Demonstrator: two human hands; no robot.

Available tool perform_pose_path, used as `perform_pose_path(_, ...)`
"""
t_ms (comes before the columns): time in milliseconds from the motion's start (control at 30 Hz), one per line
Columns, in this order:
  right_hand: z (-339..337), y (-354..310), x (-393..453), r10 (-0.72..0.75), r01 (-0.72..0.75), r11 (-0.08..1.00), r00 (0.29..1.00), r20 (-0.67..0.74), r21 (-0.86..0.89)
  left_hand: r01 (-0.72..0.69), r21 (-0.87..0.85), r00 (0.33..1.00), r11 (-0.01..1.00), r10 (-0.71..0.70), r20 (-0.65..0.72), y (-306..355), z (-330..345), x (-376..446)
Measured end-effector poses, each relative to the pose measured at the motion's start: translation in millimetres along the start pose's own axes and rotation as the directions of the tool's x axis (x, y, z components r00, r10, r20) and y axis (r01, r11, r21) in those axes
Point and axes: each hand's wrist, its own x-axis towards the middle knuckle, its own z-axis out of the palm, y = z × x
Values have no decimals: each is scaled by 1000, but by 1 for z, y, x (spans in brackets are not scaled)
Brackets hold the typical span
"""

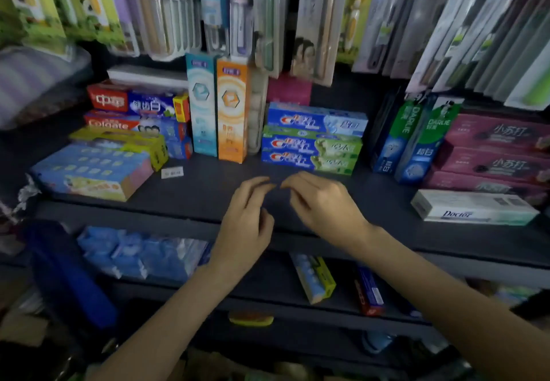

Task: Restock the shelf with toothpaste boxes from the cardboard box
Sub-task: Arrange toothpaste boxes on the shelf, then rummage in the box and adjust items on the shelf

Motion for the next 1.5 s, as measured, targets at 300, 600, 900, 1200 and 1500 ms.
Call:
perform_pose_path(300, 120, -92, -205, -251, 174, 967, 779, 574, 187, 67, 150, 886, 986, -128, 447, -46, 10, -238)
perform_pose_path(600, 173, -94, -248, 146, -296, 955, 414, 898, -19, 284, 314, 670, 906, -422, 611, -84, 21, -283)
perform_pose_path(900, 336, -143, -401, 44, -516, 856, -6, 999, -41, 399, 397, 367, 827, -540, 757, -132, 106, -420)
perform_pose_path(1200, 445, -147, -487, 443, -871, 433, -18, 897, -231, 483, 353, 356, 801, -548, 757, -172, 152, -492)
perform_pose_path(1500, 281, -137, -376, -2, -884, 436, -187, 982, -168, 246, 229, 105, 942, -261, 960, -122, 98, -370)
